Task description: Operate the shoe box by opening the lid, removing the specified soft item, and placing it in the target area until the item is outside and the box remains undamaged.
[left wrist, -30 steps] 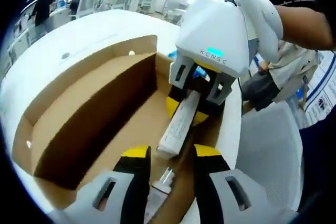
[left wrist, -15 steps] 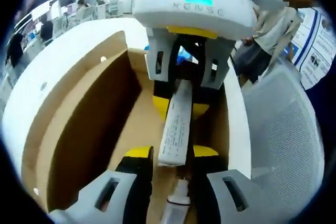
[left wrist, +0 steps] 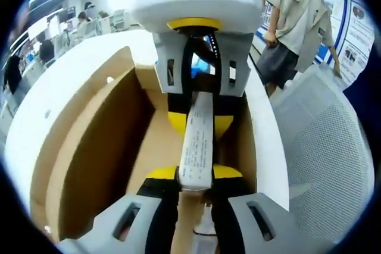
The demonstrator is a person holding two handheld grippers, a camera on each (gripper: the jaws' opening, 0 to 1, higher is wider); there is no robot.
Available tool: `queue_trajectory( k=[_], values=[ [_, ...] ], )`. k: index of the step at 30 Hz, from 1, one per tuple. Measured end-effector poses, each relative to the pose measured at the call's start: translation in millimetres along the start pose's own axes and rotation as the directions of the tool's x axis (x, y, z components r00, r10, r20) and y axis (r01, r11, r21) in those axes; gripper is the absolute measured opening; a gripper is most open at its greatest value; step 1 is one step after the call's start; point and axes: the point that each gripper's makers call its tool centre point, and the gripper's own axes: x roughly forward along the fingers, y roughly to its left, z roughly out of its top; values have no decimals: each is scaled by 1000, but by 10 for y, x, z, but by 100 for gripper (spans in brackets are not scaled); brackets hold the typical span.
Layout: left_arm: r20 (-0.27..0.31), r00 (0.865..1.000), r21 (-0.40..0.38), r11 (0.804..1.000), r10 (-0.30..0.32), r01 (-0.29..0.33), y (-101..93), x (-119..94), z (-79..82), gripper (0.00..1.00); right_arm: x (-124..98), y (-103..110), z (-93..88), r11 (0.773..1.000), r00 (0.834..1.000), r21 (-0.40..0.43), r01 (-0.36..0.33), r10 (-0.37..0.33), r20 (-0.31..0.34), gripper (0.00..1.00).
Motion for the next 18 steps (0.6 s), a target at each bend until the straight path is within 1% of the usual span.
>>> queue_trajectory(
  k=[7,10,18],
  values=[
    [29,999,31,999,21,-22,44,-234,227,17,-265,-27,138,1000,999,-4,22,-22,40,19],
    [43,998,49,998,34,-36,49,-328,334,17,-391,-40,186,999,998,-12,40,-39,46,19],
    [63,997,79,996,42,-47,7,-486,512,17,-651,8,269,998,996,-24,63,-62,58,19]
  ],
)
